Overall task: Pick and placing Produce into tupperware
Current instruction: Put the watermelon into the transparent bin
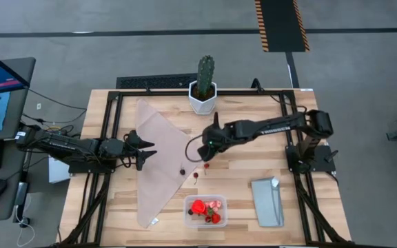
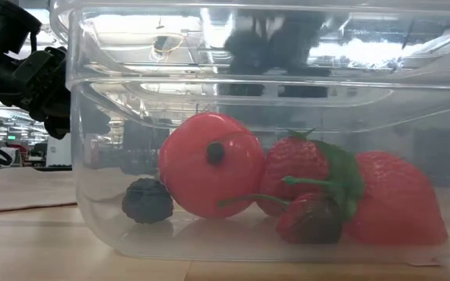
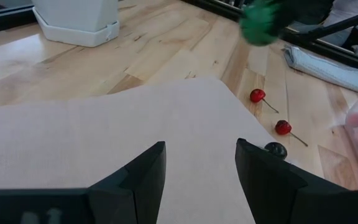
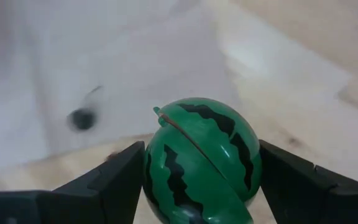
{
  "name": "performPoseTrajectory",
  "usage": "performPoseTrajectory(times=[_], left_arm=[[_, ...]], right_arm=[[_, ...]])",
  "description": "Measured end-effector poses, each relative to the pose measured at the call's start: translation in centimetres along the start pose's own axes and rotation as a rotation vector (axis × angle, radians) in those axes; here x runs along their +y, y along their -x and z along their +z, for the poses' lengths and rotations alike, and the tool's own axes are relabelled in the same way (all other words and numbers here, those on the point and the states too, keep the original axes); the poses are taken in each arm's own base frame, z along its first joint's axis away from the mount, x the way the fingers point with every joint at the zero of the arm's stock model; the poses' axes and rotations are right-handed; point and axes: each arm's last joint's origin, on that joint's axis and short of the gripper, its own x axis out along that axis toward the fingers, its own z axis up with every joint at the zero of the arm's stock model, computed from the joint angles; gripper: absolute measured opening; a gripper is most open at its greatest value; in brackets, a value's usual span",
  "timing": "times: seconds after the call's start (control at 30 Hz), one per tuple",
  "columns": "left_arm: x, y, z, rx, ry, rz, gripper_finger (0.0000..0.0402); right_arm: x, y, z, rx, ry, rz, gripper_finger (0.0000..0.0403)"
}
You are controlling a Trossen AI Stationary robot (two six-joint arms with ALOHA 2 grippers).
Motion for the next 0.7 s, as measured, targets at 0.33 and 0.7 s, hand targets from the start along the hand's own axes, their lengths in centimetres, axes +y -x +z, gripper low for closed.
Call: performPoseTrajectory(times=[0.33,0.7], left_arm=[[0.0,0.0,0.0,0.0,0.0,0.0,0.0182],[0.0,0.0,0.0,0.0,0.0,0.0,0.0182]], right_arm=[[6.7,4.2,-4.3,-0.011,0.171,0.172,0.0307],[11.3,6.2,-11.4,0.032,0.224,0.379,0.0357]])
